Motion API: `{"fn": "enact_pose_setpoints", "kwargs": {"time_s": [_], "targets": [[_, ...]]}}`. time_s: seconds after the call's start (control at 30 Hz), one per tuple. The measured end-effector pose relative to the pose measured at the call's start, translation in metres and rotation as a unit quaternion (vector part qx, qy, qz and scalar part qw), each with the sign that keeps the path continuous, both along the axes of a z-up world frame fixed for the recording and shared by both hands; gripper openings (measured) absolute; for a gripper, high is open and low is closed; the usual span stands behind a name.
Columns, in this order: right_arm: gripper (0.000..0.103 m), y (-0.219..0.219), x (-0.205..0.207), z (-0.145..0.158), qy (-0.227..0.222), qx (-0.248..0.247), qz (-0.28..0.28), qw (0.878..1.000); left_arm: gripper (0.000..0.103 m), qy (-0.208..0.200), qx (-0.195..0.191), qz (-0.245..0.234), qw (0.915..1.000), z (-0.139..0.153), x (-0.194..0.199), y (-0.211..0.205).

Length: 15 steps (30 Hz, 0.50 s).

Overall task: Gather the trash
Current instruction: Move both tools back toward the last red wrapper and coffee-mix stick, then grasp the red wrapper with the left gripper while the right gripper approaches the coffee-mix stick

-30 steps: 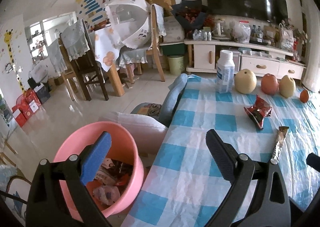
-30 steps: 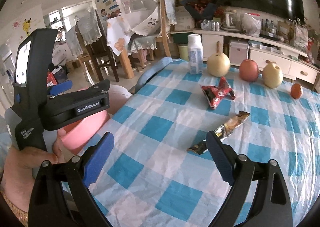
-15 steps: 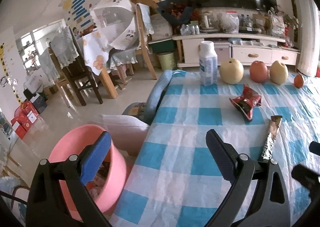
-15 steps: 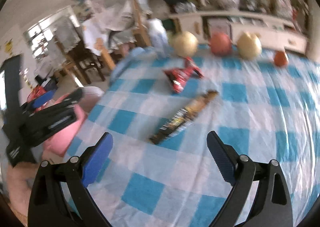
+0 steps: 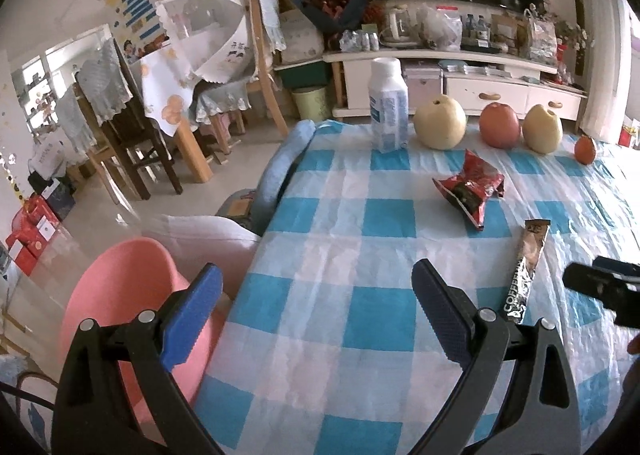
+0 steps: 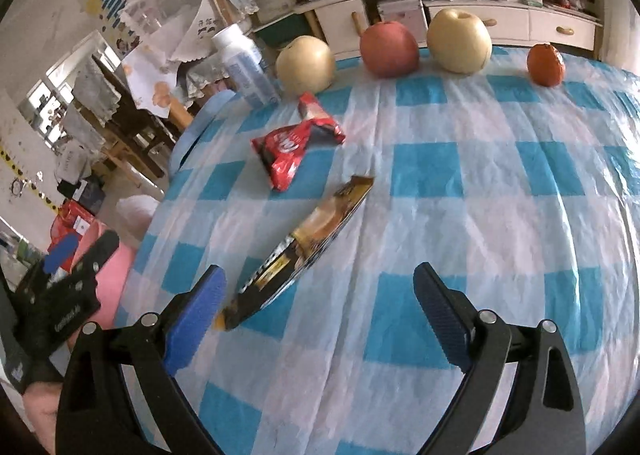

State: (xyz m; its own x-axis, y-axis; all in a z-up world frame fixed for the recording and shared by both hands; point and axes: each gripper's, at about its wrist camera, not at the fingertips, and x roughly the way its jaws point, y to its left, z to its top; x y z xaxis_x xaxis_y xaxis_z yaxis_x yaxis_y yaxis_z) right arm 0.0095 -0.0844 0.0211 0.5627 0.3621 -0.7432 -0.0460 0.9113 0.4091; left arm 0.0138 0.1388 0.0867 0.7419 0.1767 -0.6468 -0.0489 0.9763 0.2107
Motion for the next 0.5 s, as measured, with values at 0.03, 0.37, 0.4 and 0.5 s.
{"fn": "enact_pose_setpoints", "kwargs": {"time_s": [0.03,0.37,0.4,0.5], "targets": [[0.084,0.000,0.003,-0.002,0.003,0.002,0.001,1.000,0.096,-0.002,0.001,-0.001,1.0000,0.000,0.000,-0.002],[0.064,0.019,0.027,-0.019,0.013,-0.010,0.029,0.999,0.096,-0.004,-0.001,-0.009,1.0000,-0.007,0.004,-0.015],[0.064,0.020,0.029,-0.020,0.011,-0.013,0.030,0.999,0.096,-0.003,0.000,-0.010,0.9999,-0.007,0.005,-0.015],[0.062,0.026,0.032,-0.019,0.000,-0.040,0.034,0.999,0.096,-0.002,-0.005,-0.010,0.9999,-0.008,0.006,-0.016]]}}
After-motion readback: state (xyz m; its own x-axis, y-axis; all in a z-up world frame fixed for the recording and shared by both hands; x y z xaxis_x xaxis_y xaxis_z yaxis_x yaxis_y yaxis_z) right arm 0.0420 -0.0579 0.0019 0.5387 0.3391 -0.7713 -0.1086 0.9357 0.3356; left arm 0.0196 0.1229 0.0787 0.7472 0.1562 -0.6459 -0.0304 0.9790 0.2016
